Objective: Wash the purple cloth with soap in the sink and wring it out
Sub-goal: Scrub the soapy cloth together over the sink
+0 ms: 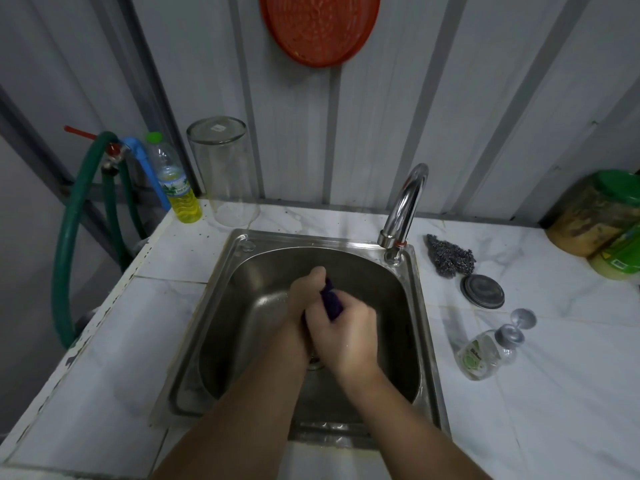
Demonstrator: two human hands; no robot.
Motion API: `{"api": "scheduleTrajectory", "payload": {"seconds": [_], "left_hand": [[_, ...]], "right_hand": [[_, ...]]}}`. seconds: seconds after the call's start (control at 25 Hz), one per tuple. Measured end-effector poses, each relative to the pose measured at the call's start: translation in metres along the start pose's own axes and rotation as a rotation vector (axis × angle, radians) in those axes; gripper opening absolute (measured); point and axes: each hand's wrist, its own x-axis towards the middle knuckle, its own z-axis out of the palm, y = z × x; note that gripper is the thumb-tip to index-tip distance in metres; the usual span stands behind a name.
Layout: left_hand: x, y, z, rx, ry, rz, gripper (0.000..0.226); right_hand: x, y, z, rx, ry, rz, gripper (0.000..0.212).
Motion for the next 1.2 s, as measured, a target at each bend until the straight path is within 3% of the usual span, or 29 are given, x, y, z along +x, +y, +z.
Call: {"api": "scheduleTrajectory", "payload": {"seconds": [0.08,0.2,0.24,0.4,0.6,0.72,0.8,1.0,1.2], "left_hand": [[-0.002,-0.004,0.003,0.013,0.027,-0.009,0.031],[-0.012,-0.005,0.018,0.143,0.051,-0.029,0.021],[-0.012,-0.006,0.018,0.194,0.071,-0.035,0.023],[-0.002,-0.002,0.009,0.077,0.109,-0.022,0.036],[-0.009,-0.010,0.021,0.101,0.056,-0.069,0.028],[0.000,-0.004,0.011,0.056,0.102,0.008,0.029],[-0.002,-0.002,0.007,-0.033,0.083,-0.039,0.028],[-0.013,-0.009,0.020,0.138,0.070,-0.058,0.025],[0.001,0.009,0.013,0.046,0.142,0.012,0.039]], "right_hand": [[0.019,-0.002,-0.006,0.043,0.059,0.150,0.042],[0.056,0.010,-0.027,0.102,0.042,0.449,0.030],[0.055,0.014,-0.029,0.137,0.033,0.473,0.028],[0.012,0.012,-0.004,0.167,0.058,0.226,0.040],[0.055,0.011,-0.029,0.137,0.064,0.444,0.030],[0.028,0.009,-0.013,0.121,0.047,0.257,0.038],[0.013,0.004,-0.004,0.109,0.038,0.196,0.035],[0.054,0.012,-0.032,0.130,0.023,0.489,0.026],[0.009,0.003,-0.005,0.153,0.046,0.188,0.030]]}}
